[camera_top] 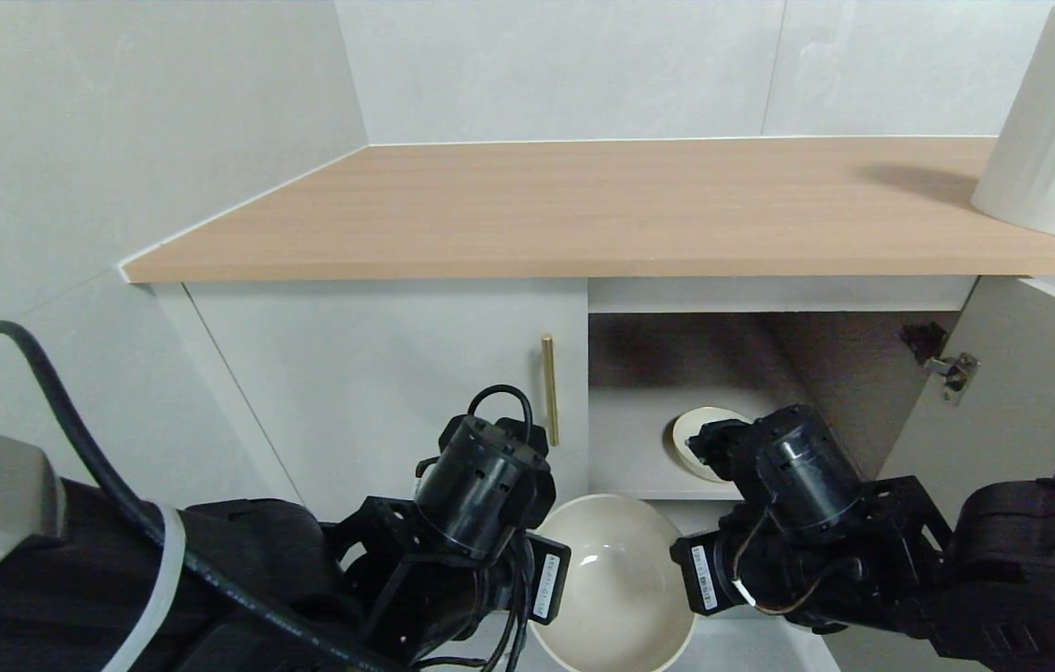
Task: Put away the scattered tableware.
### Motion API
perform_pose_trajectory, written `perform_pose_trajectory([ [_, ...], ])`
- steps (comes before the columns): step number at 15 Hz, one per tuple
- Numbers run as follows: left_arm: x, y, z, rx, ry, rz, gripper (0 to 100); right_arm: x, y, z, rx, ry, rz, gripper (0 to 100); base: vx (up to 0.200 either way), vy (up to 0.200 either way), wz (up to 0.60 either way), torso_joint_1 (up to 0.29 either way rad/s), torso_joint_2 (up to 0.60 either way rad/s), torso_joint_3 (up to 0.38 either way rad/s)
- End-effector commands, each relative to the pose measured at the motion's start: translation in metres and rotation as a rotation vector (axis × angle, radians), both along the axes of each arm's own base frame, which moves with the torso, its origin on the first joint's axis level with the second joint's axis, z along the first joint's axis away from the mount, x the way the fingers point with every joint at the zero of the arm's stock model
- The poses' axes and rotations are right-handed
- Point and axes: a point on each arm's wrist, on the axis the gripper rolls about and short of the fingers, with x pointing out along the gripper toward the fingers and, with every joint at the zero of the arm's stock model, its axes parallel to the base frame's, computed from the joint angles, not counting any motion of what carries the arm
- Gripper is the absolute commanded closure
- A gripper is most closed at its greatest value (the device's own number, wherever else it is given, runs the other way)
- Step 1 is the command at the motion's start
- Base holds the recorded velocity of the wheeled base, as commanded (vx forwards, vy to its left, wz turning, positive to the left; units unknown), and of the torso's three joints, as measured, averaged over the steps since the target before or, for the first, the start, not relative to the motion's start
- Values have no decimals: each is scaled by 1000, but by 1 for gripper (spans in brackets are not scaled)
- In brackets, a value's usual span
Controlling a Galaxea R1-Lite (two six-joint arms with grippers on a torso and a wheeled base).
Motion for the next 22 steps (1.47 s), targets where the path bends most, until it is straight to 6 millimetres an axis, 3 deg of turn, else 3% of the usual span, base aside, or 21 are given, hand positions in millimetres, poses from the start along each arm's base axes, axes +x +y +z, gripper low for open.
perform_pose_trajectory([
  [1, 0, 1, 0, 6, 0, 6, 100, 0, -1, -3, -14, 9, -5, 100, 0, 0, 0, 0, 0, 0],
  [7, -1, 3, -1, 21, -6, 20, 100, 0, -1, -4, -17, 10, -4, 100, 0, 0, 0, 0, 0, 0],
  [8, -1, 3, -1, 21, -6, 20, 0, -1, -1, -4, -18, 12, -4, 100, 0, 0, 0, 0, 0, 0],
  [15, -3, 8, 16, -30, -41, 37, 0, 9, -4, -21, -66, 37, -53, 100, 0, 0, 0, 0, 0, 0],
  [18, -4, 9, 18, -34, -45, 37, 0, 38, -13, -37, -13, 14, -195, 100, 0, 0, 0, 0, 0, 0],
  [20, -4, 9, 20, -34, -56, 44, 0, 72, -27, -59, 48, -79, -416, 100, 0, 0, 0, 0, 0, 0],
  [22, -4, 10, 21, -36, -59, 45, 0, 91, -39, -64, 70, -147, -543, 100, 0, 0, 0, 0, 0, 0],
])
